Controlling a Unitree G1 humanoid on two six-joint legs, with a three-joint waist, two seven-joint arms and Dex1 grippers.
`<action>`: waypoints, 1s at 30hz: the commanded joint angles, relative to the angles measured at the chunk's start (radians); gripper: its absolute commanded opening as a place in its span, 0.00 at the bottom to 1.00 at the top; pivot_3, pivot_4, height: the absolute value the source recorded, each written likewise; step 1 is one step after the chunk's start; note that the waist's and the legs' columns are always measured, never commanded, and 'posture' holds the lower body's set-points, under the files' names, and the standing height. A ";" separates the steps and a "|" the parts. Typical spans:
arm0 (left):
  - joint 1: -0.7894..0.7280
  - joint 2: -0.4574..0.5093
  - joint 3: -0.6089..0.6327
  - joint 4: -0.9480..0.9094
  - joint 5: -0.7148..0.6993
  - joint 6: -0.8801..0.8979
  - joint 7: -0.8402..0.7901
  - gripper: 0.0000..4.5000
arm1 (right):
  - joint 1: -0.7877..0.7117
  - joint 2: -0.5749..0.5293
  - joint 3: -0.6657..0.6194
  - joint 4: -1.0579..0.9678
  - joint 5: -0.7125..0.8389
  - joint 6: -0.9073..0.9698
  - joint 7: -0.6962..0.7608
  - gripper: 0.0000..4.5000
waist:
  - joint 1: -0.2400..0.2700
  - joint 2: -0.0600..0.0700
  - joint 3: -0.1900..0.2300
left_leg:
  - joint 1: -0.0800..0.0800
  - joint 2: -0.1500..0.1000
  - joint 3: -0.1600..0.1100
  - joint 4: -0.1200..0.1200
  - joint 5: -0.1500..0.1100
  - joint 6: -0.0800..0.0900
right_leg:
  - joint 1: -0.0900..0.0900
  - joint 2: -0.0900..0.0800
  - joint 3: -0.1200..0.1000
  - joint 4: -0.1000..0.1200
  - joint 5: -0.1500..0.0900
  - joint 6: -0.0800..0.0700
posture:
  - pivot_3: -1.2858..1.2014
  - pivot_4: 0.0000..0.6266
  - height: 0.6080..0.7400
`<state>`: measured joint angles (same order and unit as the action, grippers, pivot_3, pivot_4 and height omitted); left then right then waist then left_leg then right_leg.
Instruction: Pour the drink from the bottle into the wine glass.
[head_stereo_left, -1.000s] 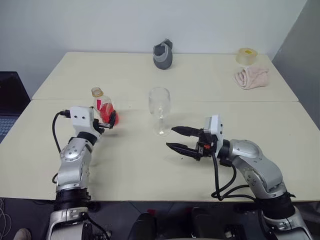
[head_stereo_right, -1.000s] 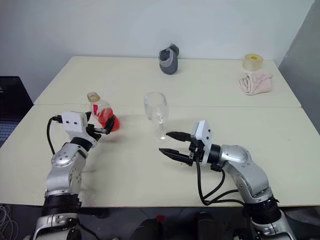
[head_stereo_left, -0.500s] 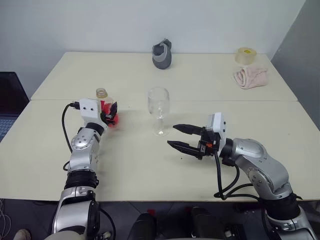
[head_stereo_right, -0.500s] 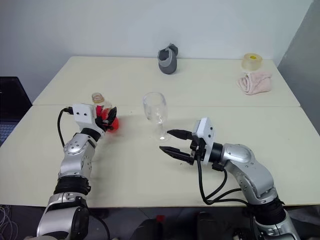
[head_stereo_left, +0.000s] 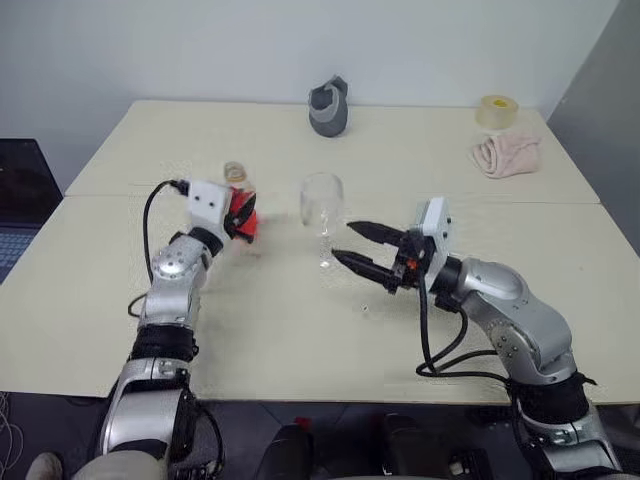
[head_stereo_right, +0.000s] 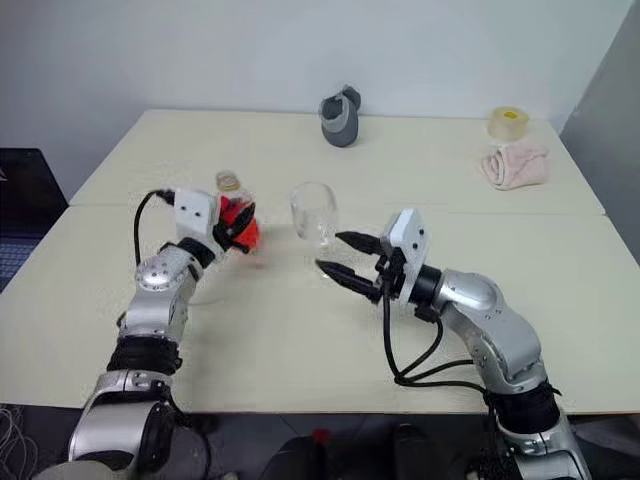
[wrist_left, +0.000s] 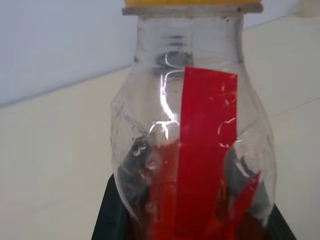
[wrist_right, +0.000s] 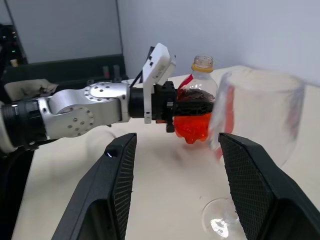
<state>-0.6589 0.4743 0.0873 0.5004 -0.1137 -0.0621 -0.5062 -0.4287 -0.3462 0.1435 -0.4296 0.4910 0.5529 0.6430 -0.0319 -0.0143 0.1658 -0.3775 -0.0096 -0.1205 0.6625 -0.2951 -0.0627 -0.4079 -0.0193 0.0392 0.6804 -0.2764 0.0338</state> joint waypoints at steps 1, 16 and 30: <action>-0.090 0.052 -0.021 -0.075 -0.002 -0.003 -0.097 0.23 | -0.046 0.006 -0.015 -0.001 -0.026 -0.005 -0.039 0.62 | -0.001 0.000 0.000 | -0.001 -0.001 0.000 0.000 0.000 -0.001 | -0.001 0.000 0.000 0.000 0.000 0.000 | 0.52 0.24 1.00; -0.310 0.167 -0.154 0.179 0.178 -0.429 -0.269 0.23 | -0.107 0.050 -0.016 0.045 -0.068 -0.059 -0.068 0.62 | -0.003 0.000 0.000 | -0.003 -0.004 0.000 0.000 0.000 0.000 | -0.003 0.000 0.000 0.000 0.000 0.000 | 0.52 0.24 1.00; -0.497 0.198 -0.230 0.456 0.331 -0.740 -0.224 0.23 | -0.160 0.074 -0.014 0.101 -0.108 -0.102 -0.057 0.62 | -0.015 0.000 0.000 | -0.003 -0.004 0.000 0.000 -0.001 0.003 | -0.004 0.000 0.000 0.001 0.000 0.000 | 0.52 0.24 1.00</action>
<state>-1.1027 0.6439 -0.1529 0.9539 0.2074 -0.7659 -0.7664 -0.5661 -0.2801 0.1411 -0.3107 0.3763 0.4779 0.5838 -0.0466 -0.0142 0.1659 -0.3807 -0.0140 -0.1209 0.6626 -0.2963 -0.0597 -0.4116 -0.0188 0.0388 0.6814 -0.2764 0.0338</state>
